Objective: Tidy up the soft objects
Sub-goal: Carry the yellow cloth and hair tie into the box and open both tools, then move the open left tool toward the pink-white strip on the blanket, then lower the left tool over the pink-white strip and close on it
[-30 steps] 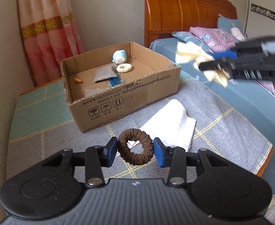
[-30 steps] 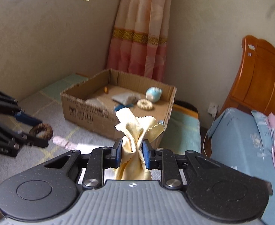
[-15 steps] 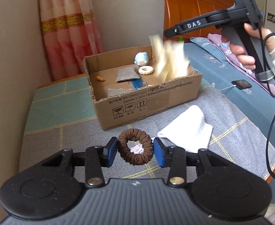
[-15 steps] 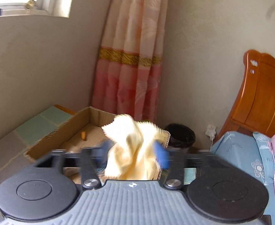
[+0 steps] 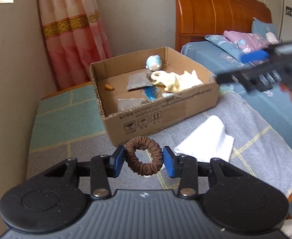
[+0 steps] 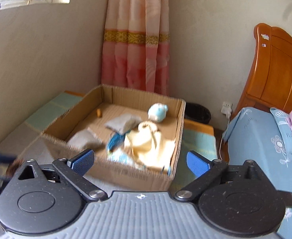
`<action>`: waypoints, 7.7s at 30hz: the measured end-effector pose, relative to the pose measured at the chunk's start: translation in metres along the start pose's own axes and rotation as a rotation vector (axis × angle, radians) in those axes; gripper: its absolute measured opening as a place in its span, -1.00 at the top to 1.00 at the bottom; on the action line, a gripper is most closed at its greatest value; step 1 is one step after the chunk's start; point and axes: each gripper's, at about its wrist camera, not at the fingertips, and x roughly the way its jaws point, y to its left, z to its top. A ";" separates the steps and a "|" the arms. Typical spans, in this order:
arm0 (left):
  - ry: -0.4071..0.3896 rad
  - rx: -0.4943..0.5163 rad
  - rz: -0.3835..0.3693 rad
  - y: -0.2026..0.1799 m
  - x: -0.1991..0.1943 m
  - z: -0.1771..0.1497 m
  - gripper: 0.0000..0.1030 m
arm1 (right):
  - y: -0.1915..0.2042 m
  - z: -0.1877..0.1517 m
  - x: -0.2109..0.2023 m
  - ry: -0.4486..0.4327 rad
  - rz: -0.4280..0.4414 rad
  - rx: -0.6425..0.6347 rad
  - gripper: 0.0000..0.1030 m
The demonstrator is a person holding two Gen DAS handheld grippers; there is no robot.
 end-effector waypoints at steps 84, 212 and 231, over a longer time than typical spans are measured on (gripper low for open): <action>0.128 -0.147 -0.018 0.008 0.060 -0.039 -0.87 | 0.049 -0.112 0.033 0.205 0.080 0.037 -1.00; 0.559 0.507 -0.416 -0.026 0.093 0.015 -0.28 | 0.004 -0.108 0.003 0.073 0.139 0.197 -1.00; 0.534 0.436 -0.323 -0.035 0.099 0.027 0.68 | -0.001 -0.112 0.001 0.070 0.149 0.220 -1.00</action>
